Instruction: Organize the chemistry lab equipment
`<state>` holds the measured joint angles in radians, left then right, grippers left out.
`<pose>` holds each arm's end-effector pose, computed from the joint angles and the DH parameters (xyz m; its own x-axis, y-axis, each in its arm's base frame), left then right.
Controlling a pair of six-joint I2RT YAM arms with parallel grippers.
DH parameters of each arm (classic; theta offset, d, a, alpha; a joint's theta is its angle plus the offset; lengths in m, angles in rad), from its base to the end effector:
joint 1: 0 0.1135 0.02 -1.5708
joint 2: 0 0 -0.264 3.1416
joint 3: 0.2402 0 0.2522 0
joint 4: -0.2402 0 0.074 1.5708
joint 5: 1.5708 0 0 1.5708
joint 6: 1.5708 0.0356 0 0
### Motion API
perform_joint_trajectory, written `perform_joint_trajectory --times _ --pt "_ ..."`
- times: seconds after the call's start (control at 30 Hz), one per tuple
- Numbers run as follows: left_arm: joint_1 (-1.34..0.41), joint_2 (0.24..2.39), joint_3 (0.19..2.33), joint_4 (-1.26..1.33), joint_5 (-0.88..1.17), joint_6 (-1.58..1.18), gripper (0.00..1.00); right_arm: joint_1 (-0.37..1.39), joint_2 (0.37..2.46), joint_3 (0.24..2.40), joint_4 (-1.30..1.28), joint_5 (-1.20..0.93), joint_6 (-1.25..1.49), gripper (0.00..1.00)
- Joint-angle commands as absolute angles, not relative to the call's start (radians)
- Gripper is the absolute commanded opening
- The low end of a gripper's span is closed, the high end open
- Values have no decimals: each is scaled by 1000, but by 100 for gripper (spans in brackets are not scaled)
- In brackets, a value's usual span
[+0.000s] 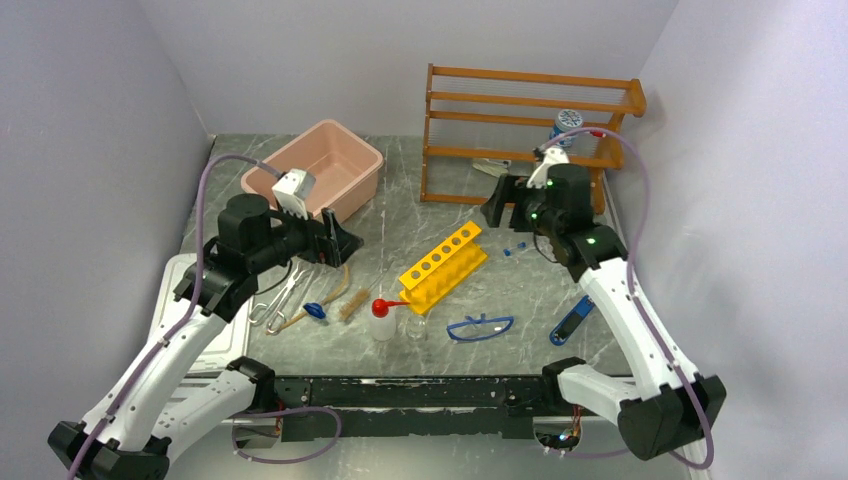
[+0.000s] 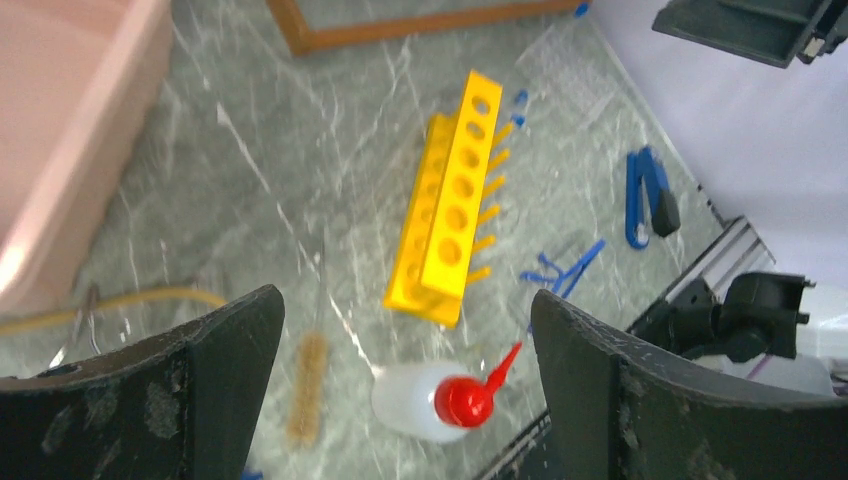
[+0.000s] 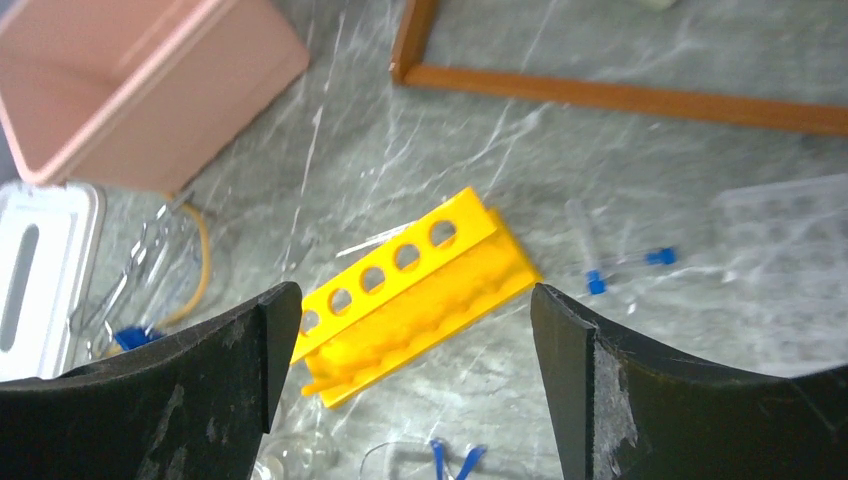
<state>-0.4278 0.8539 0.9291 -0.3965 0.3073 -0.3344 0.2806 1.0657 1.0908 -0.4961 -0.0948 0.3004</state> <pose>0.1672 -0.0881 0.3567 -0.4869 -0.1218 -0.8649 0.5259 0.7497 -0.4016 0.2231 0.0678 0.3610 -0.5221 0.1561 -0.8385 -0.2117 0.9286 0.3047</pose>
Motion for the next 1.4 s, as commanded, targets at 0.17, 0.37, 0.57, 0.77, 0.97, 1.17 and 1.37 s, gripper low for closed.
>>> perform_joint_trajectory --times 0.17,0.37,0.57,0.77,0.97,1.17,1.37 --pt "-549 850 852 -596 284 -423 94 494 1221 1050 -386 -12 454 85" --pt "-678 901 820 -506 399 -301 74 495 1278 1038 -332 -23 532 83" --pt "-772 1004 877 -482 434 -86 72 496 1293 1039 -318 -19 534 83" --pt "-878 1145 957 -602 371 46 72 496 1290 1047 -321 -7 523 83" --pt "-915 1296 1073 -774 270 193 67 496 1279 1036 -328 -2 511 83" --pt "-922 1294 1052 -758 199 236 69 497 1280 1049 -334 38 491 83" --pt "-930 1325 1068 -775 216 256 51 496 1298 1065 -333 42 481 83"
